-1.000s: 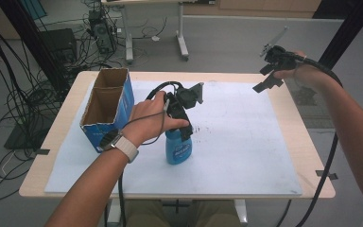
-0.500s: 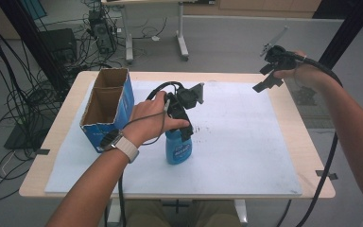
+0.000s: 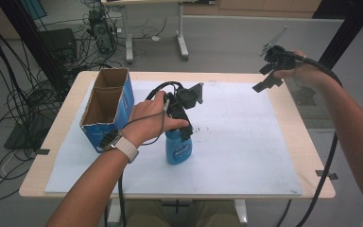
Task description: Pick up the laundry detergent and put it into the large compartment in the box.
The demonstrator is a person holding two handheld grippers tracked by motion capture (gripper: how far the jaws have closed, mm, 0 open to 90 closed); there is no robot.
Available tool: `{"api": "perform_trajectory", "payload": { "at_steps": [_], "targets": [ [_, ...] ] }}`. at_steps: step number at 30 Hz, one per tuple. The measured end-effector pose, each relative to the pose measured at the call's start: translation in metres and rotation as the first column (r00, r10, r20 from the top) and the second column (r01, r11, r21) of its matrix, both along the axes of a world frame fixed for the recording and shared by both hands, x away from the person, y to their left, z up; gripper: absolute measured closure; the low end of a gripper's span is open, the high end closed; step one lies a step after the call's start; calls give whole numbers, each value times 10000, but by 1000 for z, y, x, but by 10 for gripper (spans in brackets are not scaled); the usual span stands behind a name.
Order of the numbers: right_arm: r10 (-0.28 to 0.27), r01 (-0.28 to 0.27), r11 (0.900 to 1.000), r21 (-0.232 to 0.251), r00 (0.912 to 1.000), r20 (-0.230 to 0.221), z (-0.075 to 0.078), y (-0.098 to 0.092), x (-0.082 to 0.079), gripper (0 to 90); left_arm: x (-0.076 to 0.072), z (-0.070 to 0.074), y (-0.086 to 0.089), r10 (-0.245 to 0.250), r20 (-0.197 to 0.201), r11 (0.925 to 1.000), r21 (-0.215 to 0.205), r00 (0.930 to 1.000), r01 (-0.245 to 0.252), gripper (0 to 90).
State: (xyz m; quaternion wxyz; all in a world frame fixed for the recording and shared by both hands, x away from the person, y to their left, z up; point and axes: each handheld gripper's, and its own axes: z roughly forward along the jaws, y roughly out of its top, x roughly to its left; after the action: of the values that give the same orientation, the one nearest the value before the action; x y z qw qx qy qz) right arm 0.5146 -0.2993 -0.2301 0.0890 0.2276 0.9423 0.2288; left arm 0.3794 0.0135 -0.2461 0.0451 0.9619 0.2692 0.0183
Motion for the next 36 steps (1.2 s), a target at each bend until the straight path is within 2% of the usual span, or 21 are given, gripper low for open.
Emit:
{"api": "perform_trajectory", "payload": {
  "at_steps": [16, 32, 36],
  "targets": [
    [-5, 5, 10000, 16, 10000, 6, 0, 0, 0, 83, 1, -1, 1, 33, 2, 10000, -72, 10000, -33, 86],
    [-27, 27, 10000, 59, 10000, -38, -3, -3, -1, 83, 0, -15, -2, 25, -72, 10000, 9, 10000, -25, 86],
    [-79, 80, 9999, 99, 9999, -69, -5, -5, -2, 83, -1, -19, -4, -22, 113, 9999, 148, 9999, 20, 88]
  ]
}}
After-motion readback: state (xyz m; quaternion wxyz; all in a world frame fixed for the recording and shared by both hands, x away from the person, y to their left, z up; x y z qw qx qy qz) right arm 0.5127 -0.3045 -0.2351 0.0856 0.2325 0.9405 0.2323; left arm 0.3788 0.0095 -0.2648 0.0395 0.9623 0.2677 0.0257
